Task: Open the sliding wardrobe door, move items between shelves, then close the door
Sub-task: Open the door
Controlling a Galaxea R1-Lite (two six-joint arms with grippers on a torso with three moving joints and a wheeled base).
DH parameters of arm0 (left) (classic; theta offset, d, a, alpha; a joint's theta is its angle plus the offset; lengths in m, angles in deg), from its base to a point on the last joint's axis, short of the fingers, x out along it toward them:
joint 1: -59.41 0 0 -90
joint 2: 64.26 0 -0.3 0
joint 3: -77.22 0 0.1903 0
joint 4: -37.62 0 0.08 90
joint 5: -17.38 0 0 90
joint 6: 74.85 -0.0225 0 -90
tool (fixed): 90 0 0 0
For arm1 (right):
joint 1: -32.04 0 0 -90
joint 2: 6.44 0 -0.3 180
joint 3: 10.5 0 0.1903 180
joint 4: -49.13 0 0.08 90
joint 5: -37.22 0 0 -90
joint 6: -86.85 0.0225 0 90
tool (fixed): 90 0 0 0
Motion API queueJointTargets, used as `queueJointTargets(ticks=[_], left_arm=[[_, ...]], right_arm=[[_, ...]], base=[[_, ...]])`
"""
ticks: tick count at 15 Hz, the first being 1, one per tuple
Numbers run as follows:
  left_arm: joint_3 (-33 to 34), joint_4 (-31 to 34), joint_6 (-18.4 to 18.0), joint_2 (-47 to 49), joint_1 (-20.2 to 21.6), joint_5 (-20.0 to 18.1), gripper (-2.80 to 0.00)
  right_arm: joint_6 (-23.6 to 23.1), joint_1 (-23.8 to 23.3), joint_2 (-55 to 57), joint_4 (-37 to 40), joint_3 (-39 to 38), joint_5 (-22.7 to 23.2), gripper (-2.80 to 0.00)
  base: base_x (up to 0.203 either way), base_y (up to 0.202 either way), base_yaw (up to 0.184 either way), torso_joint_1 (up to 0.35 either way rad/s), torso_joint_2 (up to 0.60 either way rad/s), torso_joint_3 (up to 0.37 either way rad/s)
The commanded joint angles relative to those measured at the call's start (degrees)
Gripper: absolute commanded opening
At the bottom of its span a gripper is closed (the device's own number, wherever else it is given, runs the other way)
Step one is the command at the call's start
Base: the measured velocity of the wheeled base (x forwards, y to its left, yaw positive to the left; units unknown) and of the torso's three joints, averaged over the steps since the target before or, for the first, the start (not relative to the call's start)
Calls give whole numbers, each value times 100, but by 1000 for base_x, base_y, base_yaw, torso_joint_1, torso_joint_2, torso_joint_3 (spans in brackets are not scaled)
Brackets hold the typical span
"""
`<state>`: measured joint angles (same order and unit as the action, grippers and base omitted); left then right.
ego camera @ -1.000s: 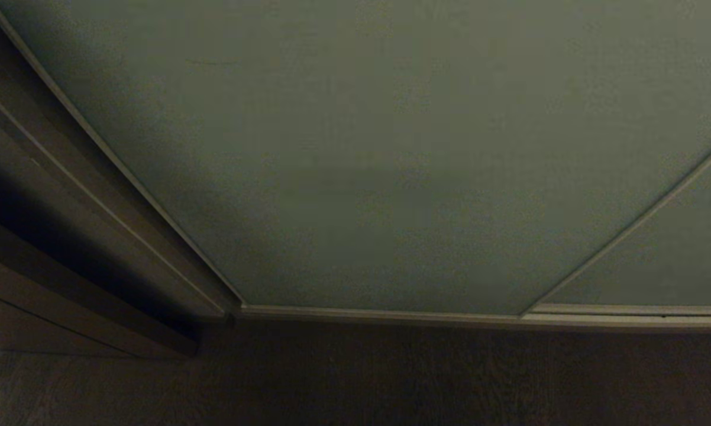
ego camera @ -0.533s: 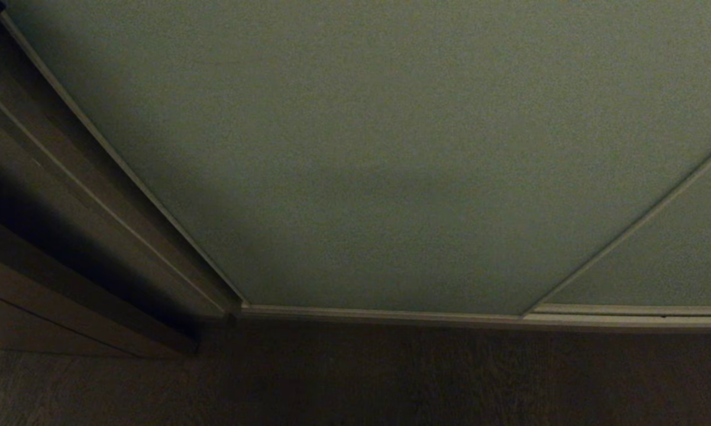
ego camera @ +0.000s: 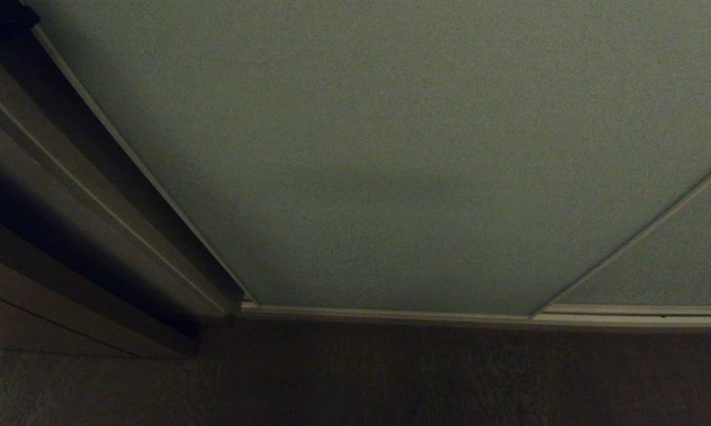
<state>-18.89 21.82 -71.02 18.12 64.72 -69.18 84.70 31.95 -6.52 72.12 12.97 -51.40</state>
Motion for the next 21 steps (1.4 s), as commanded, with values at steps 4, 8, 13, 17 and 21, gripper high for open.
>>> queueJointTargets(ticks=[4, 8, 13, 17, 21], left_arm=[[-318, 524, 37, -9, -276, -113, -280], [-455, 966, 51, 105, -681, -115, -280], [-608, 992, 10, 438, -1285, -78, -280], [-627, 972, -8, 621, -1721, -54, -280], [-679, 943, -72, 805, -2394, -54, -280]], right_arm=[[-5, 1, -1, 3, -1, 4, -280], [-5, 1, -1, 3, -1, 4, -280], [-5, 1, -1, 3, -1, 4, -280], [-5, 1, -1, -5, -1, 4, -280], [-5, 1, -1, 3, -1, 4, -280]], base=[[0, 0, 0, 0, 0, 0], [0, 0, 0, 0, 0, 0], [0, 0, 0, 0, 0, 0], [0, 0, 0, 0, 0, 0], [0, 0, 0, 0, 0, 0]])
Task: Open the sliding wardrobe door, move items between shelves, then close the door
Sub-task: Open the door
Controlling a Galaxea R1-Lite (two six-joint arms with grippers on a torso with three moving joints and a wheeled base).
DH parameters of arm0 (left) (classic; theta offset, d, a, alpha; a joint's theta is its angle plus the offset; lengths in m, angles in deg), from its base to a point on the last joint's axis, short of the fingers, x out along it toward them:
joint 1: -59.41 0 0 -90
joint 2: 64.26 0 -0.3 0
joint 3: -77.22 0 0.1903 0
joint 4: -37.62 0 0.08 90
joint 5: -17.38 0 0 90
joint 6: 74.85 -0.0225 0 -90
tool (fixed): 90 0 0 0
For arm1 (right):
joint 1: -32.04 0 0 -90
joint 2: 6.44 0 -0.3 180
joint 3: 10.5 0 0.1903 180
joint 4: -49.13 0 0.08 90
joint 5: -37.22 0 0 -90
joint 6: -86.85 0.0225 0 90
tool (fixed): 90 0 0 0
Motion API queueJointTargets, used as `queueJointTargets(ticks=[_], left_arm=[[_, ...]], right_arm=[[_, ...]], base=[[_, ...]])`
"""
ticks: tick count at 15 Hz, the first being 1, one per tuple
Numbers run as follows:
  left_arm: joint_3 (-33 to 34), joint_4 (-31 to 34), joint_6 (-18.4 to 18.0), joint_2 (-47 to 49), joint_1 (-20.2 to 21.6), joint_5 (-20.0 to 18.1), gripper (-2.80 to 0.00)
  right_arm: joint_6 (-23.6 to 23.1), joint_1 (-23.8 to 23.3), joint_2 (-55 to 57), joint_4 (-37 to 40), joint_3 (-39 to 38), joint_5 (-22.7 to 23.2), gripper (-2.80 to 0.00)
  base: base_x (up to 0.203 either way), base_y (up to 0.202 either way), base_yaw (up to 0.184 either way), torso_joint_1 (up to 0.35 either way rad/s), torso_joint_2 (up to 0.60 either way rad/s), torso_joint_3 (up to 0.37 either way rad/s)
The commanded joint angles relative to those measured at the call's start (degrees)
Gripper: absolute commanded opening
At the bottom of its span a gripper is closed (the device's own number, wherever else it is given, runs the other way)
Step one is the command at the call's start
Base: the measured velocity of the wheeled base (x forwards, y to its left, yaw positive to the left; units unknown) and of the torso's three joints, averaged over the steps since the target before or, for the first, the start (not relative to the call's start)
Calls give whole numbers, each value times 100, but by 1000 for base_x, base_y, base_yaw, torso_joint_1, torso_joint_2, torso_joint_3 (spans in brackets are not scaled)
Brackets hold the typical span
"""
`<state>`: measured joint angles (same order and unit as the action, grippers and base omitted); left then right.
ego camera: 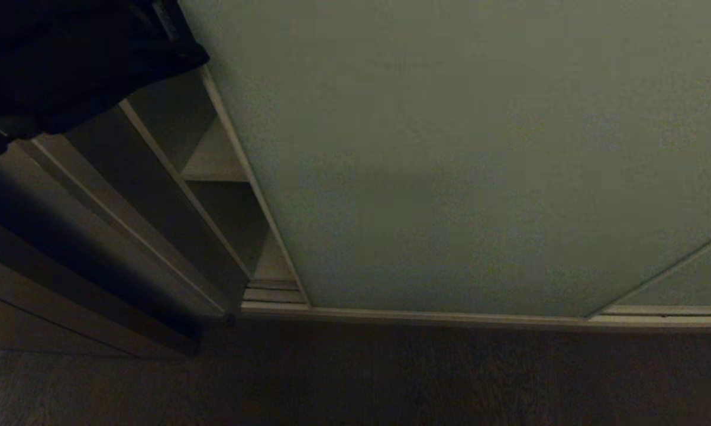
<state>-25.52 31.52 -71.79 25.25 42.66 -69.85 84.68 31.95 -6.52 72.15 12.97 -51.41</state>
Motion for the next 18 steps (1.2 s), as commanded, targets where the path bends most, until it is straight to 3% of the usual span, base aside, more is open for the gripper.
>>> queueJointTargets(ticks=[1, 4, 10, 12, 15, 18], left_arm=[[-33, -30, 3, 156, -398, 13, -280], [-163, -50, -47, 492, -959, 77, -280], [-316, -42, -81, 687, -1612, 113, -280], [-320, -19, -100, 644, -1583, 350, -280], [-323, 70, -137, 368, -1098, 533, -280], [-159, 972, -143, -359, -693, 641, -280]], right_arm=[[-3, 1, -1, -1, -1, 4, -280], [-3, 1, -1, 0, -1, 4, -280], [-3, 1, -1, -9, -1, 4, -280], [-3, 1, -1, -3, -1, 4, -280], [-3, 1, -1, -9, -1, 4, -280], [-3, 1, -1, -7, -1, 4, -280]], base=[[0, 0, 0, 0, 0, 0], [0, 0, 0, 0, 0, 0], [0, 0, 0, 0, 0, 0], [0, 0, 0, 0, 0, 0], [0, 0, 0, 0, 0, 0], [0, 0, 0, 0, 0, 0]])
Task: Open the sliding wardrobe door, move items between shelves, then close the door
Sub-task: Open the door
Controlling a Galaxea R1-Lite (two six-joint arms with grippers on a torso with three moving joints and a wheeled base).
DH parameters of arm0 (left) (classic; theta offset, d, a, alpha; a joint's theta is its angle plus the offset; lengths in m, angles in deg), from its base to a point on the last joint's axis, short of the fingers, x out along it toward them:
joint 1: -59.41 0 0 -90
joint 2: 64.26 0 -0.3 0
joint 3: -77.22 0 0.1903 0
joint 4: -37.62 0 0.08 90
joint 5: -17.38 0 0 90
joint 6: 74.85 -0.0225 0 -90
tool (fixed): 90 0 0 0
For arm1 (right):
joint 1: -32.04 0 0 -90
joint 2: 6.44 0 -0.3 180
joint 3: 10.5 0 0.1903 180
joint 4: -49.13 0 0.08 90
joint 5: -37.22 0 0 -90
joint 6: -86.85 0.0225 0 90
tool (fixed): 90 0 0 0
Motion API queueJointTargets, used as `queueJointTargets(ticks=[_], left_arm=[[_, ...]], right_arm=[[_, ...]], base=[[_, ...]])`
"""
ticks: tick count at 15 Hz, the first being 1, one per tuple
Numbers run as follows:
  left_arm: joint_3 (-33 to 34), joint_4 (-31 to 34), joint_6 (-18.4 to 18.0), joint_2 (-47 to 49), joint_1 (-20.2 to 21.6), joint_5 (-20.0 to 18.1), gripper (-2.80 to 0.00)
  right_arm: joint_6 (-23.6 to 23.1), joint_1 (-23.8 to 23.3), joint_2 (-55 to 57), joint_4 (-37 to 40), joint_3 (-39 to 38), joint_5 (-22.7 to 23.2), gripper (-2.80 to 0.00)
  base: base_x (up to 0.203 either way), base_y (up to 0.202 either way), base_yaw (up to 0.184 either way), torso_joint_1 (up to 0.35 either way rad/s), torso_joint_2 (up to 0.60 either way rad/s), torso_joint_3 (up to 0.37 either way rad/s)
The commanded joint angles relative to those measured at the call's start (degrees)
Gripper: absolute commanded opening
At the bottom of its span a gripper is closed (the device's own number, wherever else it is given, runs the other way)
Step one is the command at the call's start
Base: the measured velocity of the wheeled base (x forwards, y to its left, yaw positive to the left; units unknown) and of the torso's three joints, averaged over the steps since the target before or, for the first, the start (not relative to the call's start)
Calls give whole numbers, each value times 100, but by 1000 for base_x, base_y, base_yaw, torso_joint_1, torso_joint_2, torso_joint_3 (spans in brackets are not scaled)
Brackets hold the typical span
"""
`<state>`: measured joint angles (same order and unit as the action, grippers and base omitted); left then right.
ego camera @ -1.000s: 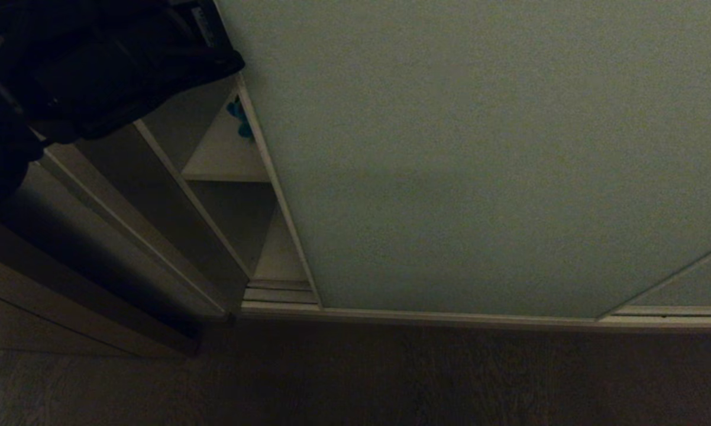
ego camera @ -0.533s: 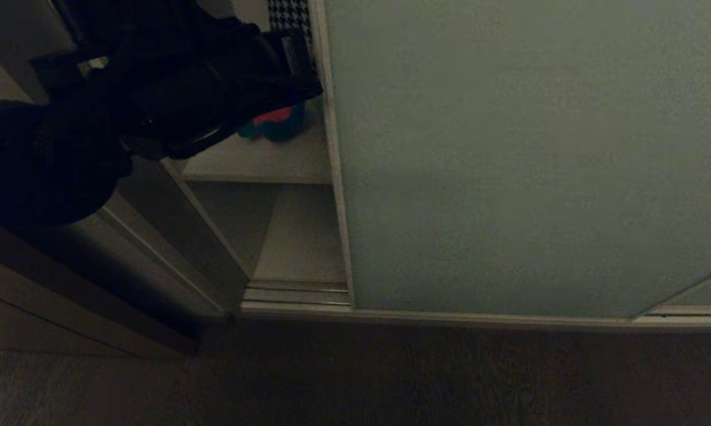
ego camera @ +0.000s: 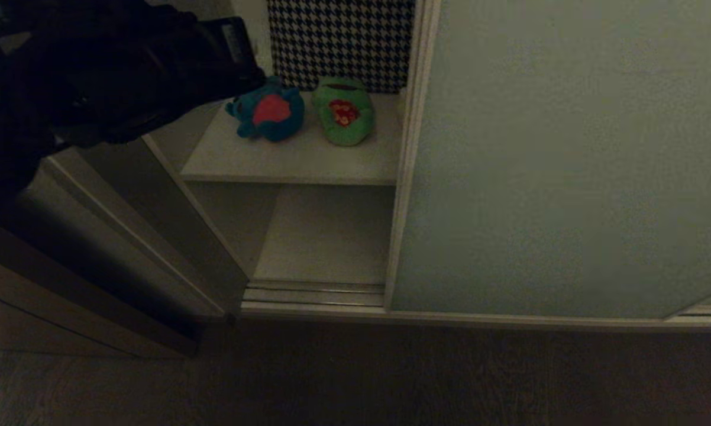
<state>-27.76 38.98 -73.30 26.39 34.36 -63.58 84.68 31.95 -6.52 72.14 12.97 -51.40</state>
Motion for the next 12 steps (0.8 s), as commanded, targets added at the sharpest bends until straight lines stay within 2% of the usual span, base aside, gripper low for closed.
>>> queueJointTargets(ticks=[1, 4, 6, 8, 12], left_arm=[[225, 589, 2, -810, 255, 39, -280], [1438, 1133, -9, -1896, 511, 156, -280], [2354, 1468, -4, -2697, 907, 92, -280], [3188, 1868, 7, -3562, 1370, -235, -280], [5018, 2144, -23, -5429, 2260, -948, -280]], right_arm=[[-3, 1, -1, 1, -1, 3, -280], [-3, 1, -1, 1, -1, 3, -280], [-3, 1, -1, 1, -1, 3, -280], [-3, 1, -1, 1, -1, 3, -280], [-3, 1, -1, 1, -1, 3, -280]], base=[[0, 0, 0, 0, 0, 0], [0, 0, 0, 0, 0, 0], [0, 0, 0, 0, 0, 0], [0, 0, 0, 0, 0, 0], [0, 0, 0, 0, 0, 0]])
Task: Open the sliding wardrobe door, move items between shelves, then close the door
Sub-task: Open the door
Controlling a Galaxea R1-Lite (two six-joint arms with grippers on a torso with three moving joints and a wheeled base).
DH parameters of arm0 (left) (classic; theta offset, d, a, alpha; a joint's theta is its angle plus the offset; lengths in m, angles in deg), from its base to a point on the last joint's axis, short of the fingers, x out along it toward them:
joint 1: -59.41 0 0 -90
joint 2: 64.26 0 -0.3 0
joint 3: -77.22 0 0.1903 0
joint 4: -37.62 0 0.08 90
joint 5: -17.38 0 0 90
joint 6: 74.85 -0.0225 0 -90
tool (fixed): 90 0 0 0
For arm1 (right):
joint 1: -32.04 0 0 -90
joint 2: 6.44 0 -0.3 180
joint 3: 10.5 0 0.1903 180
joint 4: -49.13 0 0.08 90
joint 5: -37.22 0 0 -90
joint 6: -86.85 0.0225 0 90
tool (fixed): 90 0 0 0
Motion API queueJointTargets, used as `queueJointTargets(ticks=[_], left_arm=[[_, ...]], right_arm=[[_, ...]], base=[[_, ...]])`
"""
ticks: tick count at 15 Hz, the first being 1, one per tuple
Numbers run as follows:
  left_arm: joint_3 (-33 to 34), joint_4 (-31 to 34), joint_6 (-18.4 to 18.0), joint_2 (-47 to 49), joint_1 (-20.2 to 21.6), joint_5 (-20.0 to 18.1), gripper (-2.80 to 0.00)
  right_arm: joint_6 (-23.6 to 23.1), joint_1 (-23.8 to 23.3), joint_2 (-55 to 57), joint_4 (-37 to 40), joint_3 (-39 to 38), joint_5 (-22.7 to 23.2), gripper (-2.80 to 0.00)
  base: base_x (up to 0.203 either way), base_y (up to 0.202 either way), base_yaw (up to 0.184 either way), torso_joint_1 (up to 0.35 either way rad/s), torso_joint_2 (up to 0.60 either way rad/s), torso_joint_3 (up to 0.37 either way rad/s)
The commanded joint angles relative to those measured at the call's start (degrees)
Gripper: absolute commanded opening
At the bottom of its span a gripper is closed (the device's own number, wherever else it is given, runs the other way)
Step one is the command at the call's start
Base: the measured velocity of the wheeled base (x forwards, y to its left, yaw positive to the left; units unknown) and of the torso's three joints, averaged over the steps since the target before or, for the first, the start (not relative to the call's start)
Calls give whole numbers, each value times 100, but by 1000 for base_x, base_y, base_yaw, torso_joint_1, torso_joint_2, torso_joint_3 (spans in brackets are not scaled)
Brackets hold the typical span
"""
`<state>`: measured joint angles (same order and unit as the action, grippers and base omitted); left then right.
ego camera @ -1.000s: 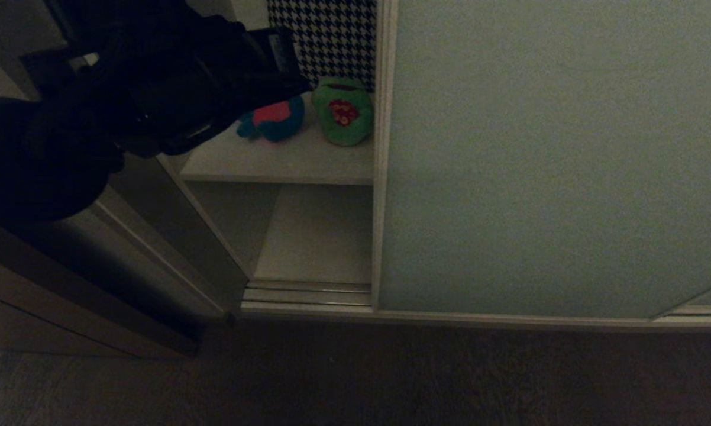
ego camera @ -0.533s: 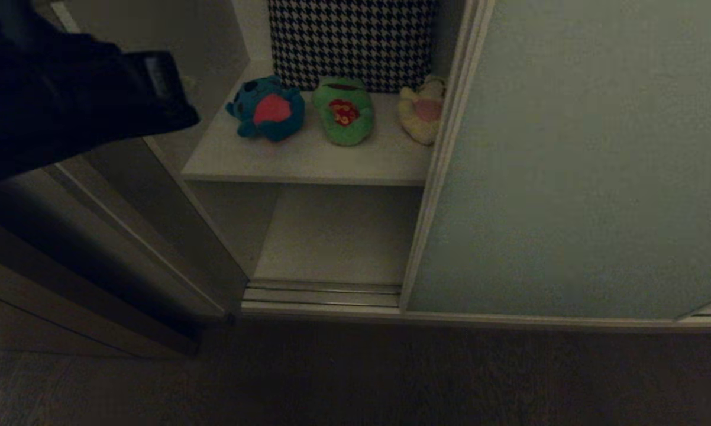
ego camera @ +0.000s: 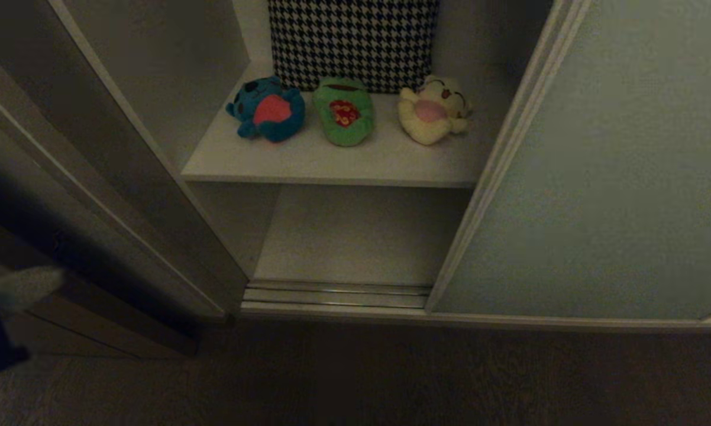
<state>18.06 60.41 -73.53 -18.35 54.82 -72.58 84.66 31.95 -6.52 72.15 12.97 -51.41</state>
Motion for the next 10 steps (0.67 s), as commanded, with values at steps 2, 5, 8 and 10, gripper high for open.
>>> queueJointTargets(ticks=[2, 5, 8, 10], left_arm=[[1269, 45, -37, -2059, 488, -227, -280], [2736, -154, -124, -2967, 799, -403, -280], [3546, -1053, -309, -2966, 888, -470, -280], [3586, -1179, -418, -3240, 785, -467, -280]], right_arm=[[-1, 1, -1, -9, -1, 4, -280], [-1, 1, -1, -1, -1, 4, -280], [-1, 1, -1, -1, -1, 4, -280], [-1, 1, -1, -1, -1, 4, -280]], base=[[0, 0, 0, 0, 0, 0], [0, 0, 0, 0, 0, 0], [0, 0, 0, 0, 0, 0], [0, 0, 0, 0, 0, 0]])
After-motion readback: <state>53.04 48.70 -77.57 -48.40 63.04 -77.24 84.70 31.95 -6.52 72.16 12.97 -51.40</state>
